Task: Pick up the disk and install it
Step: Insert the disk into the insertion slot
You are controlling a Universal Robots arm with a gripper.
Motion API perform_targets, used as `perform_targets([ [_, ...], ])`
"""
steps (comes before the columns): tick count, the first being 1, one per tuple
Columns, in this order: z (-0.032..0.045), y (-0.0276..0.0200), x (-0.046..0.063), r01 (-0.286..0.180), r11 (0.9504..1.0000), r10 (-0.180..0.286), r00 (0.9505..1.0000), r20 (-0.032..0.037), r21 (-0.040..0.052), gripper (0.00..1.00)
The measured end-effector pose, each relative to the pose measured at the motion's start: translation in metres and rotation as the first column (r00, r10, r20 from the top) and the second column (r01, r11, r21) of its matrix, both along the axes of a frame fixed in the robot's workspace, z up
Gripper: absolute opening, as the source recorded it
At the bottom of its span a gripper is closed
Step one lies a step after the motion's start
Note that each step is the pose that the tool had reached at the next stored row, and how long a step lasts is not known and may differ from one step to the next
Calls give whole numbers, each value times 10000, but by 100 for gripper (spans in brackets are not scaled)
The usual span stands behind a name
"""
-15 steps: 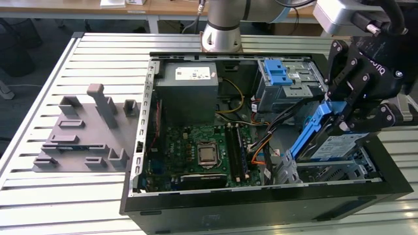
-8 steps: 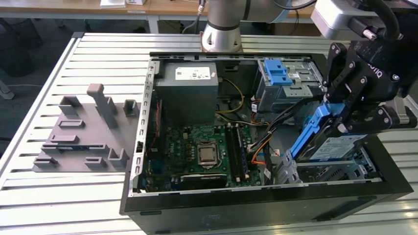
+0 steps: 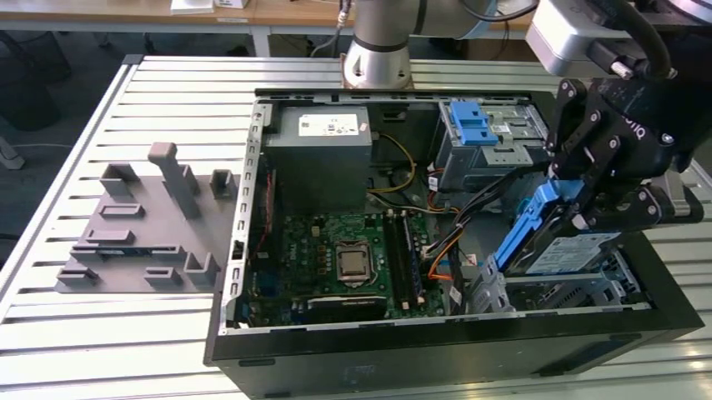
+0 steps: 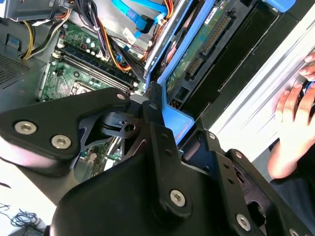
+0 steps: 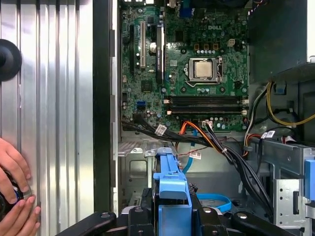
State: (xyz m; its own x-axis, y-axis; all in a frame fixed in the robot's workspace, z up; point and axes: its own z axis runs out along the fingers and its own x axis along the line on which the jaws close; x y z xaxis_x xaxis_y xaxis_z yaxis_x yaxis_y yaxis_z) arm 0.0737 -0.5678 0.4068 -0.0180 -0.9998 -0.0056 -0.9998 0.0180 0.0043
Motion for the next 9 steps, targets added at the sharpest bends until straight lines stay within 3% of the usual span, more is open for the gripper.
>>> perform_targets([
  [2, -13, 0, 0, 0, 10000, 0, 10000, -1, -2, 38],
  [3, -23, 0, 0, 0, 10000, 0, 10000, 0, 0, 44],
  [9, -90, 0, 0, 0, 10000, 0, 10000, 1, 0, 44],
])
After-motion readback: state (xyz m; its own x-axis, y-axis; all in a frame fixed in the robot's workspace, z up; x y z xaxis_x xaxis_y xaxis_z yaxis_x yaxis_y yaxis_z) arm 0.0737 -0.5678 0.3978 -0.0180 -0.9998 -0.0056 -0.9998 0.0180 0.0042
